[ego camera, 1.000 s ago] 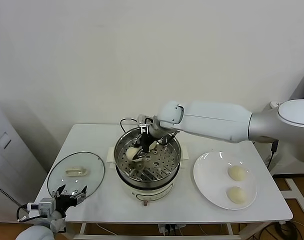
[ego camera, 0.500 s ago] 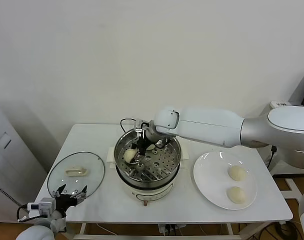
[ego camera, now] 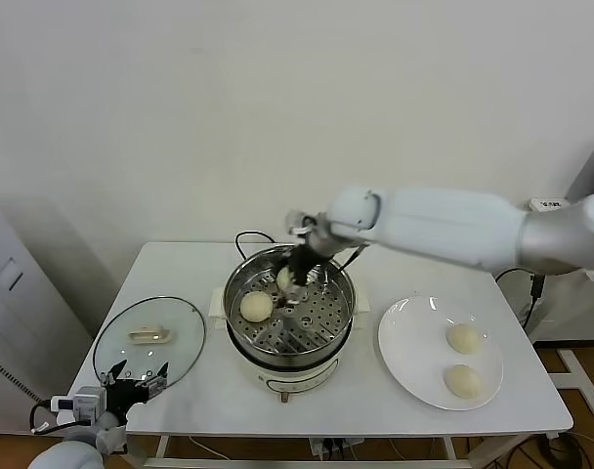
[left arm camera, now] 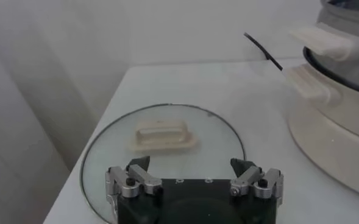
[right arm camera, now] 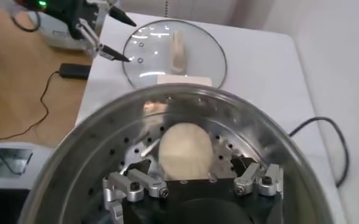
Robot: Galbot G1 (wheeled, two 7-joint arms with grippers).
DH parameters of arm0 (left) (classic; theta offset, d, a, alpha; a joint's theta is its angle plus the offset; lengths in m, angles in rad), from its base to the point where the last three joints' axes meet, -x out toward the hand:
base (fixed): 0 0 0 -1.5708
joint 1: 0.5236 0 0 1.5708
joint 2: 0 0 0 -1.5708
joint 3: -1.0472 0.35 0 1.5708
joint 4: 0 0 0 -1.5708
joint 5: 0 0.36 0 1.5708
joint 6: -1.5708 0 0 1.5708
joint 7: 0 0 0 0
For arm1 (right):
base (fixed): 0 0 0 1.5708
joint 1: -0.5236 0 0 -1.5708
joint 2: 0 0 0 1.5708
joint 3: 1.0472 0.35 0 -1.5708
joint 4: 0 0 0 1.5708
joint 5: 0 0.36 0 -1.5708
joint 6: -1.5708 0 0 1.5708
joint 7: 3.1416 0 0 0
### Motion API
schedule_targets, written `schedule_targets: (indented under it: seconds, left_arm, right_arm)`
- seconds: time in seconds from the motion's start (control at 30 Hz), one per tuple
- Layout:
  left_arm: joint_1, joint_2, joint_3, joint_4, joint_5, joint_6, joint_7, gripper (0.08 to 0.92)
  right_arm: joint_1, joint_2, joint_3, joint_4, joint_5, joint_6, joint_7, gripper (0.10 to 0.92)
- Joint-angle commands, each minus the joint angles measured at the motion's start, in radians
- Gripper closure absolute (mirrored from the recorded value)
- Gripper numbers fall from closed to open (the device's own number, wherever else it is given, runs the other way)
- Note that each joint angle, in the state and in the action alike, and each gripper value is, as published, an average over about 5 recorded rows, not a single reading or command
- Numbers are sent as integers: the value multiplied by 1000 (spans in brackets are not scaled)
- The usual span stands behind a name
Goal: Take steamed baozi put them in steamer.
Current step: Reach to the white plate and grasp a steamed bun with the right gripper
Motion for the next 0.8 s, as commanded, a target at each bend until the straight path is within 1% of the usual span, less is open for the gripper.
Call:
schedule_targets:
  seconds: [0.03,0.2,0.43,0.6,0.8]
  left_arm:
    - [2,2,0,-11,0,2,-2,177]
    - [4,2,0,-16,0,2,-2,177]
    - [7,2,-4,-22,-2,1,-2,177]
    - [7,1,-2,-24,-2,2,-2,177]
    - [4,5,1,-23,-1,5,-3,177]
  right_arm:
    - [247,-337,-202,112,-167,102,-268,203]
    - [259,-475,-266,125,-319,161,-328,203]
    - [150,-568,-240,95,-472,224,-354,203]
    - [-27,-601,-105,42,-574,269,-359,203]
    - [-230,-600,91,-4,-666,307,-355,203]
